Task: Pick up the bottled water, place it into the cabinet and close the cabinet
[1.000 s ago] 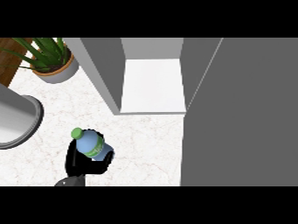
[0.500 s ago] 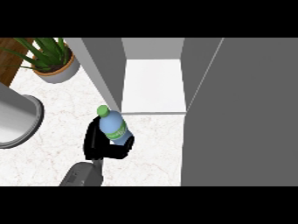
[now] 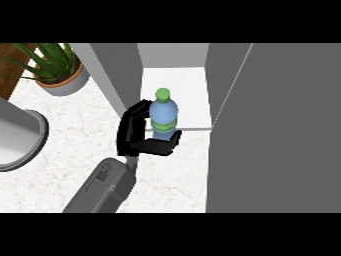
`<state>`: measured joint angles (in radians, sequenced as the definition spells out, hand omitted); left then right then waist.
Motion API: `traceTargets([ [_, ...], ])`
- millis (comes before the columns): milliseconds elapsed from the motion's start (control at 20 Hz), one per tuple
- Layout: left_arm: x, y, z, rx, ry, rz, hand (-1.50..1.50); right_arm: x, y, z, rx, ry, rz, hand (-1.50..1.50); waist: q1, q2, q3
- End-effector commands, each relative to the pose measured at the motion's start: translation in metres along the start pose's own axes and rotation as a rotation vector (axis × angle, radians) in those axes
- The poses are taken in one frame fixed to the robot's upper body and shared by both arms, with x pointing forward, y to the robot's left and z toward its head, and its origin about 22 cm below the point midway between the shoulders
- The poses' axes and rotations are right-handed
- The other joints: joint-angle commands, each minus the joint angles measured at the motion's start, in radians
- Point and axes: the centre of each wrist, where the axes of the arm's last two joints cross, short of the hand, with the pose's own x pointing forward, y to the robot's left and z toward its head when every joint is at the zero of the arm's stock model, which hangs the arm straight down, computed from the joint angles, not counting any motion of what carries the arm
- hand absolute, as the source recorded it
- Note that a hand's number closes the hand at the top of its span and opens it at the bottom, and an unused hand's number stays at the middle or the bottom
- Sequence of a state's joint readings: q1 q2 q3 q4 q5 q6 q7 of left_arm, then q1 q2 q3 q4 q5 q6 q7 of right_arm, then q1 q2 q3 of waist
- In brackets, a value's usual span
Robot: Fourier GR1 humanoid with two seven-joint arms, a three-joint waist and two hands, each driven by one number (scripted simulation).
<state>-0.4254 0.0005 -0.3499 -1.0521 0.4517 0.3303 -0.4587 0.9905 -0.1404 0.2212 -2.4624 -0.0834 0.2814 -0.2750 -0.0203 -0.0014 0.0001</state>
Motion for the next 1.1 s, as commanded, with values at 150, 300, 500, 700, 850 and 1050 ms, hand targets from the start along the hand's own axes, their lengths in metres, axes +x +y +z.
traceTargets([
  [150, 0.018, -0.04, -0.043, 0.016, -0.017, -0.14, 1.5, 0.019, 0.003, -0.008, -0.012, -0.041, -0.049, -1.5, -0.011, 0.006, -0.001],
  [300, 0.031, -0.05, -0.066, 0.024, 0.024, -0.17, 1.5, 0.01, 0.001, -0.004, -0.025, -0.026, -0.056, -1.5, -0.012, 0.004, 0.0],
  [500, 0.027, -0.052, -0.075, 0.113, 0.056, -0.184, 1.5, 0.01, -0.02, -0.003, 0.015, -0.041, -0.021, -1.5, -0.034, 0.009, 0.0],
  [700, 0.027, -0.038, -0.098, 0.096, 0.081, -0.21, 1.5, 0.013, -0.013, -0.009, -0.011, -0.061, -0.026, -1.5, -0.022, 0.012, 0.0],
  [850, 0.016, -0.032, -0.099, 0.098, 0.05, -0.375, 1.5, 0.019, -0.016, -0.006, 0.009, -0.059, -0.017, -1.5, -0.035, 0.016, 0.0],
  [1050, 0.016, -0.026, -0.108, 0.184, 0.104, -0.464, 1.5, 0.011, -0.018, -0.009, 0.021, -0.072, -0.035, -1.5, -0.052, 0.023, 0.0],
])
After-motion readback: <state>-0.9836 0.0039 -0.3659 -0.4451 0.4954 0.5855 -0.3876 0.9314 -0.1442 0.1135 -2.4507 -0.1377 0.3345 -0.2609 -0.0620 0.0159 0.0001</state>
